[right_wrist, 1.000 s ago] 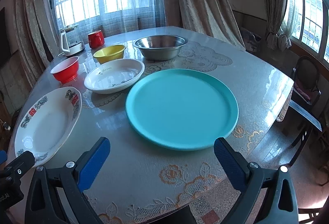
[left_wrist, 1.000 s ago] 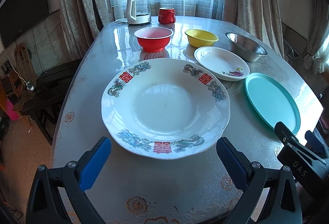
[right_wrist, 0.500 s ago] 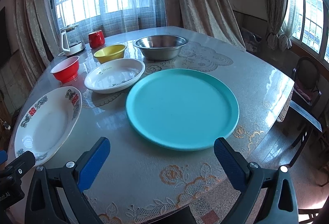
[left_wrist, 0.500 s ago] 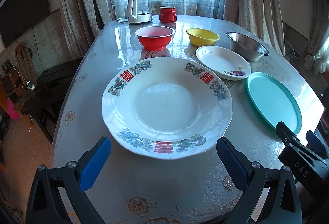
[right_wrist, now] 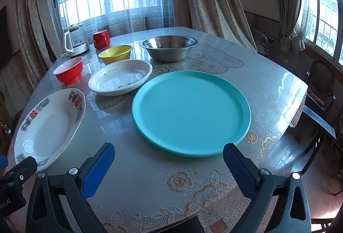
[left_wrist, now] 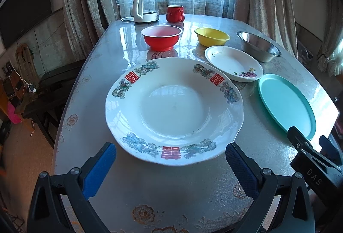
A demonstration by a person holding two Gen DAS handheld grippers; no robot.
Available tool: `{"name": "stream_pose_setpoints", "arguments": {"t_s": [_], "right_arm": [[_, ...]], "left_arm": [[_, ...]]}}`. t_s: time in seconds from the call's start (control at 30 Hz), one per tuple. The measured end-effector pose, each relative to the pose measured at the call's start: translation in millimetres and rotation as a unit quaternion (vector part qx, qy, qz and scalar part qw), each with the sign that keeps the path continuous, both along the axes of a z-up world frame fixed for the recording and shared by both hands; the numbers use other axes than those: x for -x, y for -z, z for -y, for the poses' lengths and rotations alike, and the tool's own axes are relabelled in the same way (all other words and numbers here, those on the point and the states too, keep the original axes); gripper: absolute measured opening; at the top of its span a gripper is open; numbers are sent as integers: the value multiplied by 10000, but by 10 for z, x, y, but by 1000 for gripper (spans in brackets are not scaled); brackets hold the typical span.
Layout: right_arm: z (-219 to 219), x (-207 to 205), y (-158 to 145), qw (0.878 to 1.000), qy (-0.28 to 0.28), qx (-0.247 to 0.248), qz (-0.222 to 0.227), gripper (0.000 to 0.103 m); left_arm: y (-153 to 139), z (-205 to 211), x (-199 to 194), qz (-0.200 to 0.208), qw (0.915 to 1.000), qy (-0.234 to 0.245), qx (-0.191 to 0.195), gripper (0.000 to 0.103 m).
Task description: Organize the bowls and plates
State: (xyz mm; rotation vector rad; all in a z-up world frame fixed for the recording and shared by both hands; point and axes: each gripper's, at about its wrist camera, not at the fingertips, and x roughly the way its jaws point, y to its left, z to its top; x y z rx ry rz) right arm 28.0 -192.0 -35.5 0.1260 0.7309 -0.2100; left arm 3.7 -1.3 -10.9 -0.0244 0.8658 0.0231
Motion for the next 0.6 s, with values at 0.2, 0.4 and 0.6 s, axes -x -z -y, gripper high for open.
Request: {"name": "stream_pose_setpoints", "arguments": {"t_s": [0.2,0.4,0.6], "right_arm": [[15,-1,2,10000,-8,-37,7,103],[7,11,-44,9995,-208,-99,238,103],[-66,-30,-61,9974,-631,-162,307,103]], "left_arm": [[-4,0,2,13,10000,-8,-19,103],[-17,-29,-5,46,10000,-50,-40,103],[-8,-111,-73,-100,9997,-49,207,103]]}}
